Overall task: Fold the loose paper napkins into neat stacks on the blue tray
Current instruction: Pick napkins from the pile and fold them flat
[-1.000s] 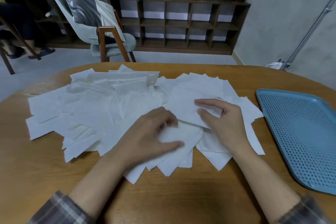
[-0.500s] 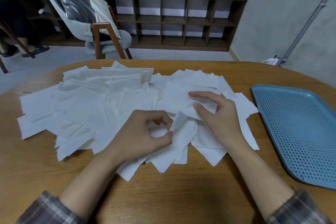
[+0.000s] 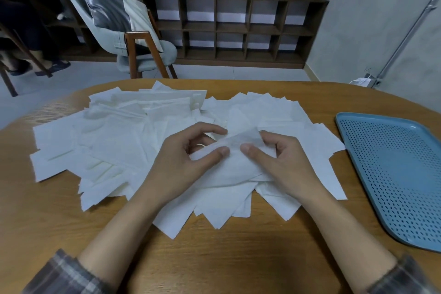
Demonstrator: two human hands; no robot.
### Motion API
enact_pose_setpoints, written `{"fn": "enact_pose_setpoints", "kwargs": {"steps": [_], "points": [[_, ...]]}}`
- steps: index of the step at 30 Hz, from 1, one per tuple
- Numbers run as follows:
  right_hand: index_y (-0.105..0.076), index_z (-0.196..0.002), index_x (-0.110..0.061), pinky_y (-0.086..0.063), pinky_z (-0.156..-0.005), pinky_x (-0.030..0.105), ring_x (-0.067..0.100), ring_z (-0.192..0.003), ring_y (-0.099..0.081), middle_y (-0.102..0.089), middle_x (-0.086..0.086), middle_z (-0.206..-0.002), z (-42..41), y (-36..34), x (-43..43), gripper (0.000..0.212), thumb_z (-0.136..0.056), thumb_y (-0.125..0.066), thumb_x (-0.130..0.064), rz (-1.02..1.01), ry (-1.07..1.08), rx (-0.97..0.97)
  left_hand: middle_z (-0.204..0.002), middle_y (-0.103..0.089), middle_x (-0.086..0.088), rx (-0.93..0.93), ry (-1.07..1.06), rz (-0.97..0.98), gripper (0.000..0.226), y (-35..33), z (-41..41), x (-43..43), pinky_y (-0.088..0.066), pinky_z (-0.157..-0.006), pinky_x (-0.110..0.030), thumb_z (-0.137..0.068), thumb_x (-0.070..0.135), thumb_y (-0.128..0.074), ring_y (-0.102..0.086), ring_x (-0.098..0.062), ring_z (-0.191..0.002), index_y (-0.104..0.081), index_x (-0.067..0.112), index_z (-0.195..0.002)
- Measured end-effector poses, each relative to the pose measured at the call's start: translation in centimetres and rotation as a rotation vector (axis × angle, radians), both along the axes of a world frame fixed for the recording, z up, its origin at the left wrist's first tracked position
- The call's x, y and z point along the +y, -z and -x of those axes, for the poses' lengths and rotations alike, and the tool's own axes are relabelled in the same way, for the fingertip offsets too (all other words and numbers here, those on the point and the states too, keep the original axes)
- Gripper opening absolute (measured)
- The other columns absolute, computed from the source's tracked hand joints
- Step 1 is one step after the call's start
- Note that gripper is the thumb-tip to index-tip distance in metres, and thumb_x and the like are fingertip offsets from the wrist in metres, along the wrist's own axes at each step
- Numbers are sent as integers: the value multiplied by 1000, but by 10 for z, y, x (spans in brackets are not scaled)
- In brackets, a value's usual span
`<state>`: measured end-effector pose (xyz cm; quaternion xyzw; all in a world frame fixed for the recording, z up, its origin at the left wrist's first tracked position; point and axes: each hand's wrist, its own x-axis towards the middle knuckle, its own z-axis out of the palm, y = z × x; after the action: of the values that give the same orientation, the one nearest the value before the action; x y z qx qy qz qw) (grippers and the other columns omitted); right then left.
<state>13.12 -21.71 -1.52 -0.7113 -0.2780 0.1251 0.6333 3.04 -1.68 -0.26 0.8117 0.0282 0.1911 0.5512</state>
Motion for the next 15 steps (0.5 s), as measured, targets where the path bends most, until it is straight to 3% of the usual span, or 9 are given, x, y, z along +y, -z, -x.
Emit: {"fn": "enact_pose_setpoints", "kwargs": {"steps": [3,6,15], "points": [[-80,-111,-14,-58,-81,30,19,-101,-77,-81,1,-106,1,-5,-3,17,-96,-74,-19,-56,-7,60,-83,-78,3,-6,-29,55,35,-3,1,0,-54,-79,-17,-85,18,-87,-74,-10,-87,-73,30,-115],[-76,-120,-13,-59,-86,27,18,-108,-75,-80,0,-114,4,-7,-3,26,-94,-75,-16,-67,-77,75,-83,-80,2,4,-49,88,38,-8,2,0,-58,-76,-19,-81,17,-89,-77,-10,-87,-74,28,-114],[-78,-109,-15,-57,-79,24,14,-101,-76,-80,-3,-106,7,-3,1,14,-96,-74,-19,3,-52,66,-85,-80,2,42,-18,57,39,-7,3,3,-60,-76,-24,-80,18,-90,-77,-11,-87,-74,29,-114]]}}
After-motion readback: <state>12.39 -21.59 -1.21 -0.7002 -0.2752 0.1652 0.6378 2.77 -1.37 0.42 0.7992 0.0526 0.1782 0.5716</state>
